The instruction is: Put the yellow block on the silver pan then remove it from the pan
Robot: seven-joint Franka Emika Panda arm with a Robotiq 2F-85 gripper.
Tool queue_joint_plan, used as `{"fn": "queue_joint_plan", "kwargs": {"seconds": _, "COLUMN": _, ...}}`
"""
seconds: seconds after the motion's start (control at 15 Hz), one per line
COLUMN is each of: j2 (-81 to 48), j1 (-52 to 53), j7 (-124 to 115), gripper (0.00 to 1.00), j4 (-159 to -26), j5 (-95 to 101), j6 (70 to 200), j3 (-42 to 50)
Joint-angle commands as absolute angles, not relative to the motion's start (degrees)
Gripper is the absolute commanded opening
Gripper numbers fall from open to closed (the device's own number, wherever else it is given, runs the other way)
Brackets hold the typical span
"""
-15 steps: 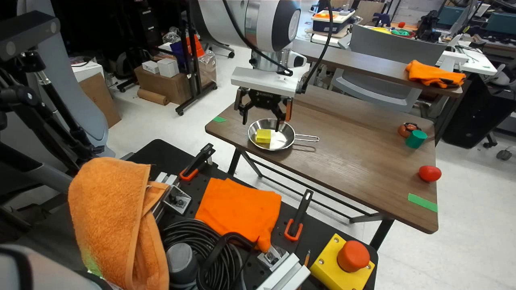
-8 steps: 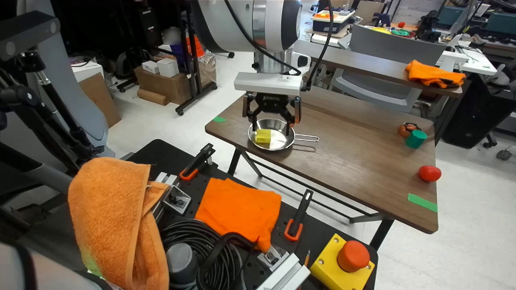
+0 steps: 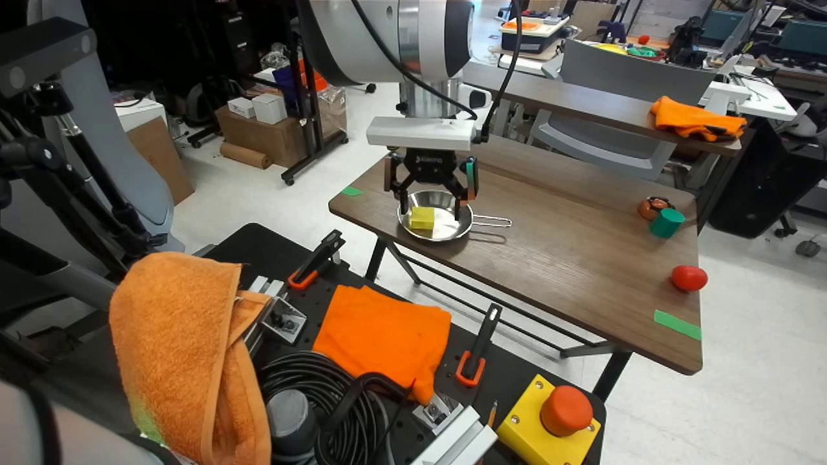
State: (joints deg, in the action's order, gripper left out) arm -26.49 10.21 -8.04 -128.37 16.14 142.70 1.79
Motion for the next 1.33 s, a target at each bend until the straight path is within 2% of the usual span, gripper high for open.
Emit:
{"fn": "queue_joint_plan", "kwargs": {"seconds": 0.0, "j2": -27.9, "j1": 9.6, "j7": -7.4, "gripper": 1.00, "j4": -127.1, "j5": 14.5, "j6": 140.9, "j3": 0.6}}
{"fn": "queue_joint_plan", "kwargs": {"seconds": 1.27, "j2": -27.8, "j1": 9.1, "j7": -5.7, "gripper": 1.00, "j4": -127.2, "j5": 13.0, "j6": 146.3, "j3": 0.1}}
